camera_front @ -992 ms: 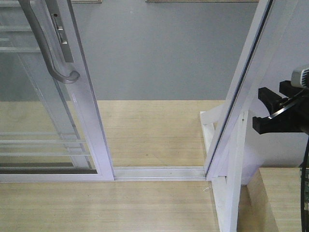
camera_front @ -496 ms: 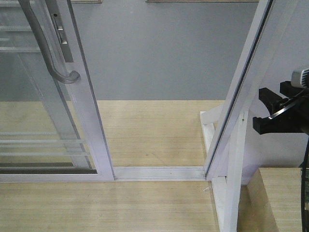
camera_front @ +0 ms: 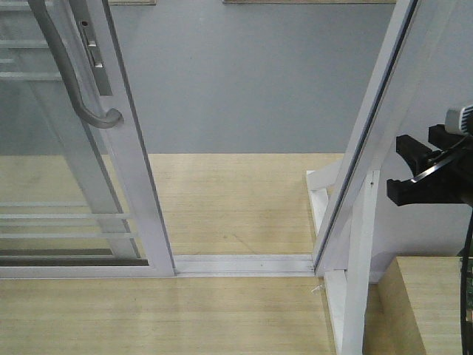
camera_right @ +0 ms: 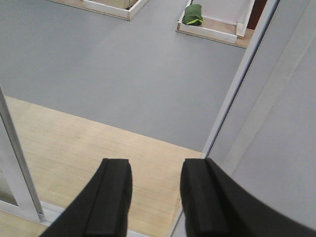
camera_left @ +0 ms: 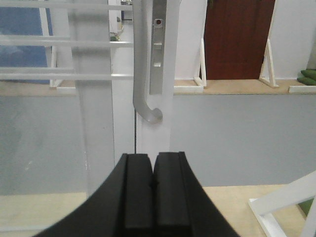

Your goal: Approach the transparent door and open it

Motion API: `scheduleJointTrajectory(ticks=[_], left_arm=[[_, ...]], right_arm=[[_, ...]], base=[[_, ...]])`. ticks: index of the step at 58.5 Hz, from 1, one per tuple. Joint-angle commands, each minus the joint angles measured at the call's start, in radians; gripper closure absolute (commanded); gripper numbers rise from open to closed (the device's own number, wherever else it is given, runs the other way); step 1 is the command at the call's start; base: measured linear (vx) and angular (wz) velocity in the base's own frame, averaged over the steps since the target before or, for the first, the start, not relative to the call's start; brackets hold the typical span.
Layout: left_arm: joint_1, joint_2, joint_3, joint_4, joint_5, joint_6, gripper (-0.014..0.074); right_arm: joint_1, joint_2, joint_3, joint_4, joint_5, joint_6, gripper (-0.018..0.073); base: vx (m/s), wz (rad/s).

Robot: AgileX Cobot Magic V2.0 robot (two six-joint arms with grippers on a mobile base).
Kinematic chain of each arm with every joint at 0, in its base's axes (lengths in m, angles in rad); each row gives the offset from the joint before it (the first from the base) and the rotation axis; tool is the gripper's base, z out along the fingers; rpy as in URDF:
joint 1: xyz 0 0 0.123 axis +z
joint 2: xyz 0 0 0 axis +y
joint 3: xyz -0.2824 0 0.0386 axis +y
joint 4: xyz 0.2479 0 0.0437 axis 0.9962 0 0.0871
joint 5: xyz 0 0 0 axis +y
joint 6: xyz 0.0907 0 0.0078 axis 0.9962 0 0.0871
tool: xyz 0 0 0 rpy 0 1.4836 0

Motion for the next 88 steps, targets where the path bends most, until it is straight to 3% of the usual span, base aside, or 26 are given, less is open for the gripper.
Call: scheduleJointTrajectory(ticks=[1, 25, 32, 39, 47, 49, 61, 76, 79, 88], left_arm=[[0.0, 0.002, 0.024, -0.016, -0.045, -0.003, 0.0602], [0.0, 0.002, 0.024, -0.016, -0.03, -0.003, 0.0602], [0.0, 0.002, 0.024, -0.016, -0.03, -0.003, 0.0602], [0.0, 0.002, 0.024, -0.016, -0.03, -0.003, 0.0602], [0.0, 0.002, 0.024, -0.016, -0.03, -0.003, 0.0602], [0.0, 0.002, 0.024, -0.016, -0.03, -0.003, 0.0602], [0.0, 0.002, 0.024, -0.016, -0.03, -0.003, 0.0602], [0.0, 0.002, 0.024, -0.016, -0.03, -0.003, 0.0602], [0.0, 0.002, 0.024, -0.016, -0.03, -0.003, 0.0602], [0.0, 0.009, 0.024, -0.017, -0.03, -0.003, 0.0602]], right_arm=[[-0.002, -0.011, -0.029, -0.009, -0.051, -0.002, 0.0223], [-0.002, -0.011, -0.029, -0.003, -0.047, -0.002, 0.0223], [-0.018, -0.063, -0.029, 0.074, 0.01, -0.058, 0.0244], [-0.092, -0.172, -0.029, 0.246, 0.124, -0.178, 0.0345], [-0.22, -0.316, -0.017, 0.305, 0.163, -0.32, 0.0523], [-0.253, -0.353, -0.001, 0.326, 0.145, -0.361, 0.0572], [-0.374, -0.583, 0.235, 0.548, -0.076, -0.594, 0.057], [-0.368, -0.869, 0.574, 0.568, -0.181, -0.601, 0.057], [-0.364, -0.934, 0.562, 0.57, -0.062, -0.589, 0.057], [-0.349, -0.928, 0.565, 0.565, -0.057, -0.589, 0.0568]], base=[[0.0, 0.0], [0.0, 0.0], [0.0, 0.0], [0.0, 0.0], [0.0, 0.0], [0.0, 0.0], [0.0, 0.0], [0.0, 0.0], [0.0, 0.0], [0.0, 0.0]])
